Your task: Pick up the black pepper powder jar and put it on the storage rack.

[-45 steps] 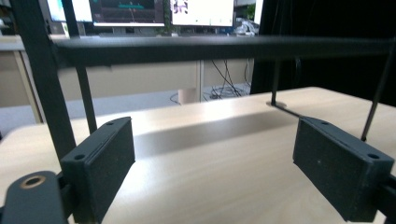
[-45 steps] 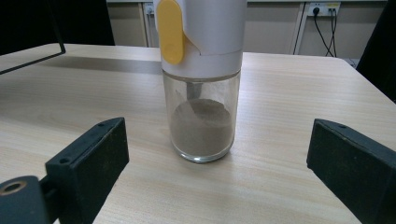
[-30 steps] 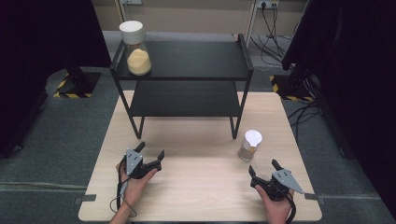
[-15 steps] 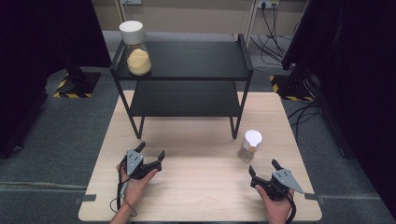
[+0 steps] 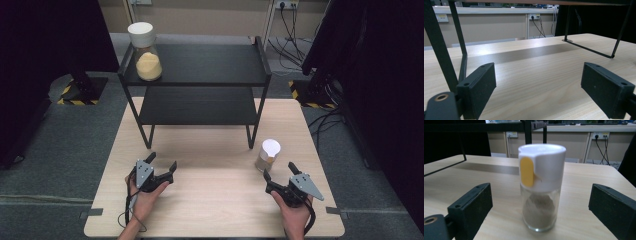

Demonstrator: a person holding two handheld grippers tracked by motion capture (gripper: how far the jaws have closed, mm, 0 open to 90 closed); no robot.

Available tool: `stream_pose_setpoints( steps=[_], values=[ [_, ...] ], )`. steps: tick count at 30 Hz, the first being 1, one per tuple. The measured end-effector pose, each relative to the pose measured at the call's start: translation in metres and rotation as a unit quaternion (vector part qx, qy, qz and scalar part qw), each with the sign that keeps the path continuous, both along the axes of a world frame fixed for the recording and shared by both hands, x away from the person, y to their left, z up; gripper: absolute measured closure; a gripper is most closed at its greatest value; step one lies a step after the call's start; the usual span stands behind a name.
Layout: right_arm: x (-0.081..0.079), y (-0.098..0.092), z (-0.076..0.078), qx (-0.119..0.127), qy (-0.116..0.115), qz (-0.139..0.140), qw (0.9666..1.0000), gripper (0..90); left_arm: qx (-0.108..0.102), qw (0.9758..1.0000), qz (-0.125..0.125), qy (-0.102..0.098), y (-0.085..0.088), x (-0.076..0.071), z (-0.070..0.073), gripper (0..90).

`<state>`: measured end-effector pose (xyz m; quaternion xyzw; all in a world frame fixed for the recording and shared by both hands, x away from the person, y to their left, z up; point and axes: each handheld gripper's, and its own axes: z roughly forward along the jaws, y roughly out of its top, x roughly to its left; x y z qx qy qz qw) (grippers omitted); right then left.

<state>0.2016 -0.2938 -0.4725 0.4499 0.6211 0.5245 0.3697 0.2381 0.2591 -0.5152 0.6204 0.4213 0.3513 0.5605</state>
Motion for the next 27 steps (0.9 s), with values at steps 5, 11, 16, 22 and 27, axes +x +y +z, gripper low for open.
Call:
stream_pose_setpoints(
  steps=[5, 11, 16, 22, 27],
  values=[
    [0.017, 0.007, 0.006, 0.001, 0.0, -0.003, 1.0, 6.4, -0.001, 1.0, 0.0, 0.001, 0.0, 0.0, 0.0, 12.3],
    [0.033, 0.014, 0.008, 0.0, 0.008, -0.012, 0.9999, 9.5, -0.001, 1.0, 0.0, 0.0, 0.0, 0.0, 0.0, 12.4],
    [0.042, 0.019, 0.009, -0.004, 0.009, -0.014, 0.9999, 14.2, -0.001, 1.0, 0.0, 0.001, 0.0, 0.0, 0.0, 12.4],
    [0.05, 0.027, 0.009, -0.015, 0.011, -0.019, 0.9996, 20.6, 0.001, 1.0, -0.001, 0.0, 0.0, 0.0, 0.0, 12.4],
    [0.053, 0.031, 0.007, -0.019, 0.011, -0.027, 0.9994, 25.8, 0.001, 1.0, -0.001, 0.001, 0.0, 0.0, 0.0, 12.4]
  ],
)
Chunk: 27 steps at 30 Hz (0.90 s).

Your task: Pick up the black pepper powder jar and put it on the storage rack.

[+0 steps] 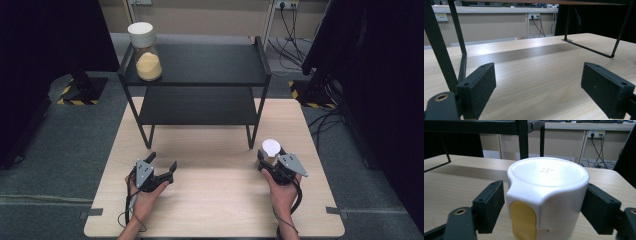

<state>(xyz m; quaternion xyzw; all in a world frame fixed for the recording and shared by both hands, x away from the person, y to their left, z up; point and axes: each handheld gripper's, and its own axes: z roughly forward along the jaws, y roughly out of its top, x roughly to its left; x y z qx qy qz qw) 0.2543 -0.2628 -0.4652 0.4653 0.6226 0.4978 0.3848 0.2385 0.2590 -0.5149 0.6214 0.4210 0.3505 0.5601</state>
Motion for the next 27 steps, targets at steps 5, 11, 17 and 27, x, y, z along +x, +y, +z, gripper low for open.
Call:
stream_pose_setpoints(
  steps=[5, 11, 17, 27],
  values=[
    [0.0, -0.002, -0.003, 0.003, 0.0, -0.001, 1.0, 30.5, 0.0, 1.0, 0.0, 0.0, 0.0, 0.0, 0.0, 12.4],
    [0.0, -0.002, -0.002, 0.003, -0.001, 0.0, 1.0, 30.8, 0.0, 1.0, 0.0, 0.0, 0.0, 0.0, 0.0, 12.3],
    [-0.007, -0.002, 0.0, 0.012, -0.014, 0.011, 0.9998, 30.8, 0.0, 1.0, 0.001, 0.0, 0.0, 0.0, 0.0, 12.3],
    [-0.024, 0.004, 0.01, 0.025, -0.052, 0.028, 0.998, 30.9, 0.0, 1.0, 0.002, -0.001, -0.001, 0.0, 0.0, 12.3]
  ],
)
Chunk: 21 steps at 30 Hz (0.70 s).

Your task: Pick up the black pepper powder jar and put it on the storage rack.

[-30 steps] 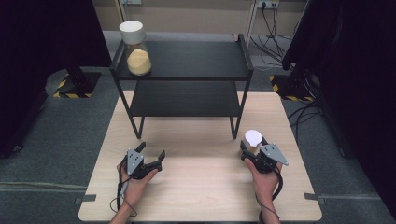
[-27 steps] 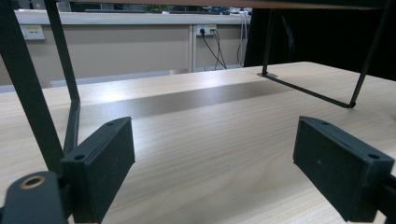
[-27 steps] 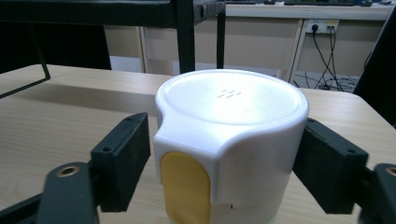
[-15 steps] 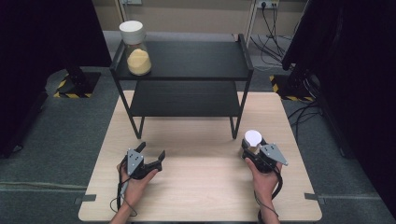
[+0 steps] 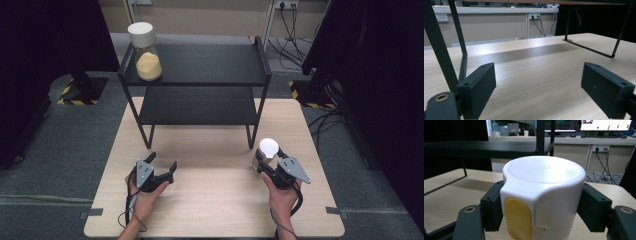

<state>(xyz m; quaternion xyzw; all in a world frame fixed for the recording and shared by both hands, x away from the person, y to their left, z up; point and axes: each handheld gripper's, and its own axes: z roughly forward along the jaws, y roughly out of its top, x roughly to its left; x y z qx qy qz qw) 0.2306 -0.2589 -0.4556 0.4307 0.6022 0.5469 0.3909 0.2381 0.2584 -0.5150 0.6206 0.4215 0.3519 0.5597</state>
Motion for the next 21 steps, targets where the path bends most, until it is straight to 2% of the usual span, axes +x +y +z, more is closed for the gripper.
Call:
stream_pose_setpoints(
  steps=[10, 21],
  values=[
    [-0.008, 0.003, 0.018, 0.01, -0.042, 0.016, 0.999, 30.9, -0.001, 1.0, 0.001, -0.001, 0.0, 0.0, 0.0, 12.3],
    [-0.01, 0.008, 0.033, 0.016, -0.068, 0.024, 0.9973, 30.9, -0.002, 1.0, 0.0, 0.001, 0.001, 0.0, 0.0, 12.2]
  ],
)
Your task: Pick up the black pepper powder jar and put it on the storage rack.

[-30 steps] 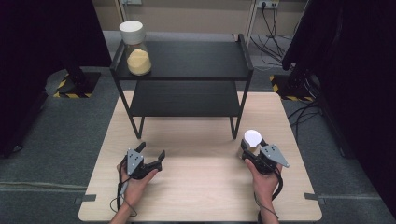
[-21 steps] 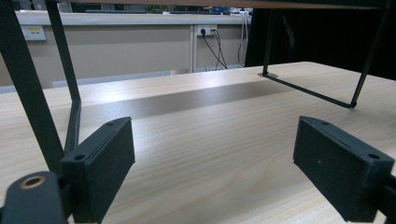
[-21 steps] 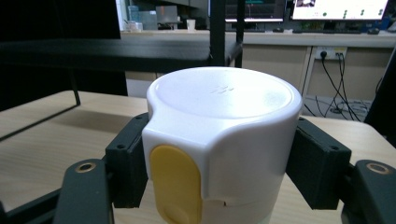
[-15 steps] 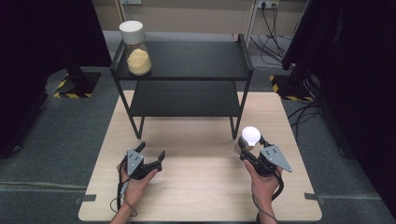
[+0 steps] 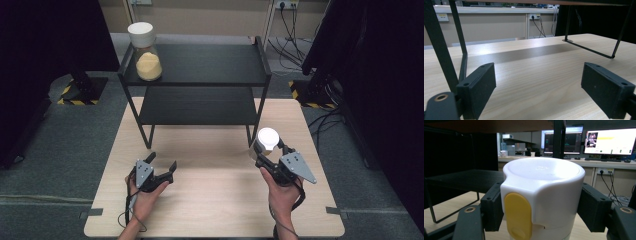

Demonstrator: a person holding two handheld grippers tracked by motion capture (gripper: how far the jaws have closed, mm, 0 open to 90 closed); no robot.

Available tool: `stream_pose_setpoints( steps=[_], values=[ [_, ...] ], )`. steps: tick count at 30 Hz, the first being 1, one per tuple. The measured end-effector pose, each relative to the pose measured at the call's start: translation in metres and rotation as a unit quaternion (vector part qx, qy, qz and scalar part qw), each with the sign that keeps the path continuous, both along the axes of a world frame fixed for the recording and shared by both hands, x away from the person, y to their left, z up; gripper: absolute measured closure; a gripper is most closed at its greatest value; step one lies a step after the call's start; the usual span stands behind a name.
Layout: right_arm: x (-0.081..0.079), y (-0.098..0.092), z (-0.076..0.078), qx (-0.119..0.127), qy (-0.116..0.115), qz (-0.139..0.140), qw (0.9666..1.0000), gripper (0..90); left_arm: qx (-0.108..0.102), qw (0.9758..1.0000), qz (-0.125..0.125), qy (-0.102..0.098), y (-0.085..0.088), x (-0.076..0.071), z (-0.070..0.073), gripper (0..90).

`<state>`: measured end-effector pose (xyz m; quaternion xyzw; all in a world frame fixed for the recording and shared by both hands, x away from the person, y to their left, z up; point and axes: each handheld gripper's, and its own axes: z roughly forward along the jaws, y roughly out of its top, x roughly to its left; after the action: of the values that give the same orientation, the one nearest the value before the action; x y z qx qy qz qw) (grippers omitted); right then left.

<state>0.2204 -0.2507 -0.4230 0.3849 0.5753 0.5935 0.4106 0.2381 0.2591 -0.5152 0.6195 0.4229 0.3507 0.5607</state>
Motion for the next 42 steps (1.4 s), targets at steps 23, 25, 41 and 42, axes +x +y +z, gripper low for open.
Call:
stream_pose_setpoints(
  steps=[23, 25, 41, 42],
  values=[
    [0.006, 0.007, 0.031, 0.005, -0.043, 0.005, 0.9991, 30.9, -0.005, 1.0, 0.001, 0.001, 0.0, 0.0, 0.0, 11.9],
    [0.007, 0.007, 0.034, 0.006, -0.046, 0.006, 0.9989, 30.9, -0.004, 1.0, 0.001, 0.001, 0.0, 0.0, 0.0, 12.0],
    [0.013, 0.013, 0.054, 0.009, -0.068, 0.014, 0.9975, 30.9, -0.001, 1.0, 0.001, 0.001, -0.001, 0.0, 0.0, 11.6],
    [0.013, 0.014, 0.055, 0.011, -0.069, 0.015, 0.9975, 30.9, -0.001, 1.0, 0.001, 0.002, -0.001, 0.0, 0.0, 11.6]
  ],
)
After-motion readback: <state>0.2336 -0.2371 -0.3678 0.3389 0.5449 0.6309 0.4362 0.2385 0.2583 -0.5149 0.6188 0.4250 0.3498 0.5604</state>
